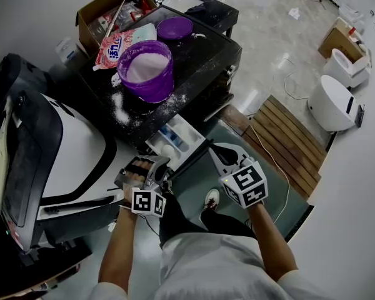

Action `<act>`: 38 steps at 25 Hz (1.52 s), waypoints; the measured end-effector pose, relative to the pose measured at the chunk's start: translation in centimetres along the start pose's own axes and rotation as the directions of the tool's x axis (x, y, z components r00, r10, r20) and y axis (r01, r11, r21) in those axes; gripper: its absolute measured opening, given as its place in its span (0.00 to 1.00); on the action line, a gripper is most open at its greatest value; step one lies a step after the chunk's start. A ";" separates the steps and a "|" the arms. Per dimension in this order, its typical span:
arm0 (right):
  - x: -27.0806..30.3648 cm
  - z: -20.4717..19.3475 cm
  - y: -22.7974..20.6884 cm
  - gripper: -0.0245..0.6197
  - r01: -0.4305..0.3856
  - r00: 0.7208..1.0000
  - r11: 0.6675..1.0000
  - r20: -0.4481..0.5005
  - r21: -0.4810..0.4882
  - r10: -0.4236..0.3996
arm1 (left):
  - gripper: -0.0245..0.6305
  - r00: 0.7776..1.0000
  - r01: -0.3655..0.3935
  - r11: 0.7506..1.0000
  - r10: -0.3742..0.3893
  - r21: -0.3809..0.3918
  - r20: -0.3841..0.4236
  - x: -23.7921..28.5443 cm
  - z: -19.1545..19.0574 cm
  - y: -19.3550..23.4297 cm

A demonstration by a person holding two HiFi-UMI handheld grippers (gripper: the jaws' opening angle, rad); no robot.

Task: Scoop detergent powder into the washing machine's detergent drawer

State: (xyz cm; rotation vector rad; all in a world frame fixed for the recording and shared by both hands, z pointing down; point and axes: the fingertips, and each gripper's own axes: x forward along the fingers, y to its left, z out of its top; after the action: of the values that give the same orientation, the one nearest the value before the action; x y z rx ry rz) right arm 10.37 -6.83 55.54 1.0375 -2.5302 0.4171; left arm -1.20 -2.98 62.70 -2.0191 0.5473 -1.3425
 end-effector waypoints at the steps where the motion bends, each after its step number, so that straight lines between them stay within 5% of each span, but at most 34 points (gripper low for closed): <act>1: 0.0 0.0 0.0 0.03 0.000 1.000 1.000 0.000 0.001 0.000 | 0.06 1.000 0.000 0.999 0.000 0.034 -0.011 0.1 0.0 -0.2; 13: 0.3 -0.5 -0.2 0.03 0.000 1.000 1.000 -0.010 0.004 0.000 | 0.06 0.989 -0.130 0.966 0.143 0.224 -0.044 -0.1 -0.1 0.7; 19: 0.3 -0.6 -0.2 0.03 -0.001 1.000 1.000 -0.012 0.007 0.001 | 0.06 0.986 -0.146 0.960 0.161 0.239 -0.040 0.0 0.1 0.9; 27: 0.3 -0.8 -0.5 0.03 0.004 1.000 1.000 -0.015 0.009 -0.004 | 0.06 0.989 -0.125 0.977 0.137 0.172 -0.059 0.5 -0.6 0.6; 38: 0.9 -0.5 -0.5 0.03 -0.005 0.999 1.000 -0.031 0.004 0.005 | 0.06 0.996 -0.067 0.992 0.061 -0.103 -0.062 0.9 -2.0 -0.5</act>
State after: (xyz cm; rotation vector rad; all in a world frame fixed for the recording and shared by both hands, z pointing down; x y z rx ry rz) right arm 10.27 -7.49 56.45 1.0182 -2.5058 0.4367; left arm -2.68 -3.76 64.21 -2.0326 0.7170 -1.3628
